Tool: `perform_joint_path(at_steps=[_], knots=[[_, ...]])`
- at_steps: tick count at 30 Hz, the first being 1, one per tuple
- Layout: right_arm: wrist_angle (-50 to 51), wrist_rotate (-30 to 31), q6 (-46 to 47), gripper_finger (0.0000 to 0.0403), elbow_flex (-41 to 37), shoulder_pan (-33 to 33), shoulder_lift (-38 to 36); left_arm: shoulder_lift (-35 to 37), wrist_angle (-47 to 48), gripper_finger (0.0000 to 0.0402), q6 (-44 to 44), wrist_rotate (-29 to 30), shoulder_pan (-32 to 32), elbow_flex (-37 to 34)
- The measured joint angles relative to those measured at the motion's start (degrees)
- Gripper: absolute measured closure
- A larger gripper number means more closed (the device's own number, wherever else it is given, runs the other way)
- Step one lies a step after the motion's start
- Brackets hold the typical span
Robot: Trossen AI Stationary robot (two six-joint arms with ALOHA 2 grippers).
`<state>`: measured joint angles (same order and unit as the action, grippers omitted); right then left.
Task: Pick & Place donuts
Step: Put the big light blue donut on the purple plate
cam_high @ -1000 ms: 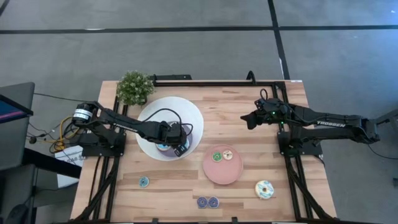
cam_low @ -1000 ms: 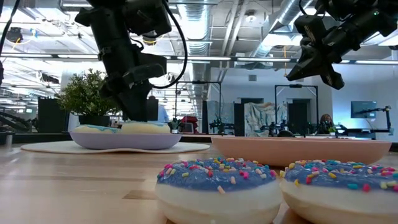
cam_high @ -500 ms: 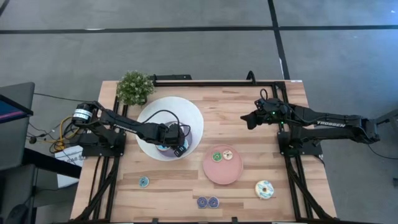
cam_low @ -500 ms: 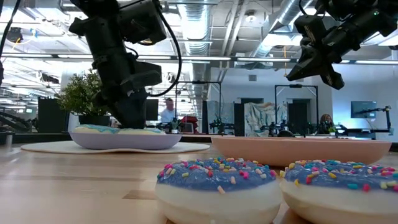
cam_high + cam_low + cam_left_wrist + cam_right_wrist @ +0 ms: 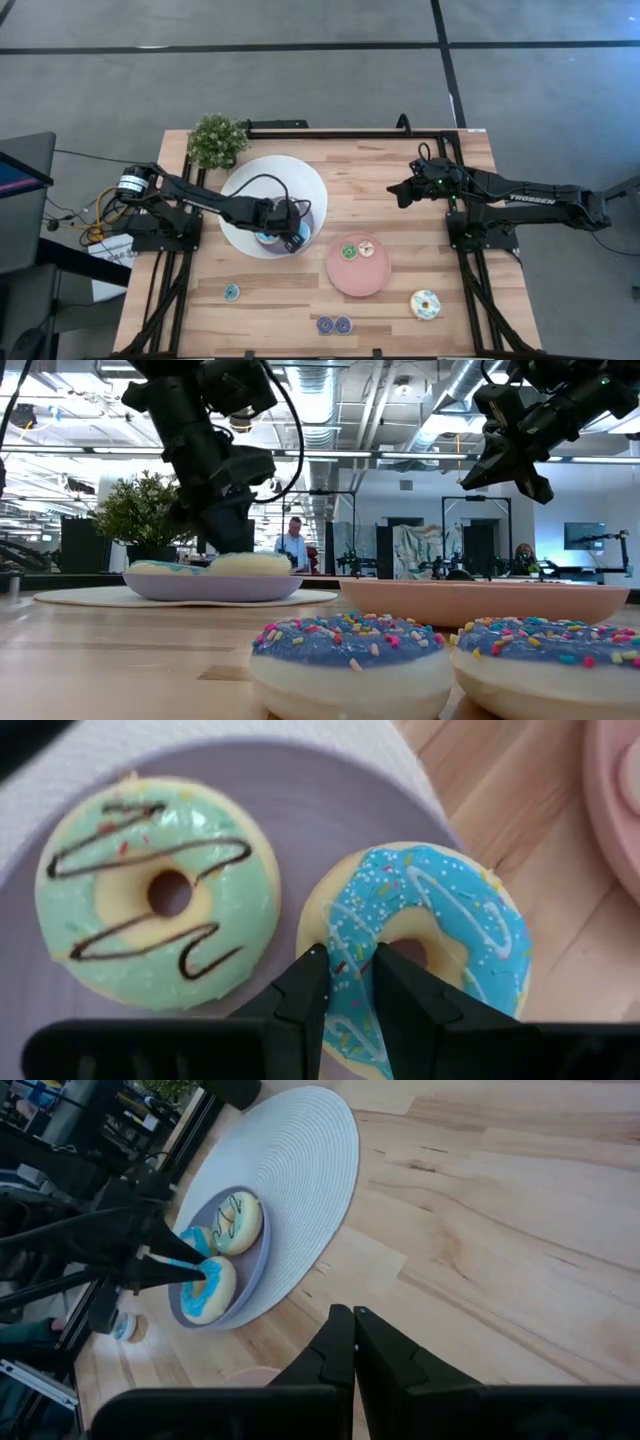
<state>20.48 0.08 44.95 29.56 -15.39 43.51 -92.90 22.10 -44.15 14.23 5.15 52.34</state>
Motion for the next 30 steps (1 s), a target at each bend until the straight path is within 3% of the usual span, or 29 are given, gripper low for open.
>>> perform_joint_path(at_steps=[22, 30], knots=[[0.0, 0.0, -0.5, 0.0402, 0.0, 0.0, 0.0, 0.0, 2.4, 0.0328, -2.6, 1.0, 0.0, -0.9], [0.0, 0.0, -0.6, 0.0402, 0.0, 0.0, 0.0, 0.0, 2.4, 0.0283, -2.6, 1.0, 0.0, -0.9]])
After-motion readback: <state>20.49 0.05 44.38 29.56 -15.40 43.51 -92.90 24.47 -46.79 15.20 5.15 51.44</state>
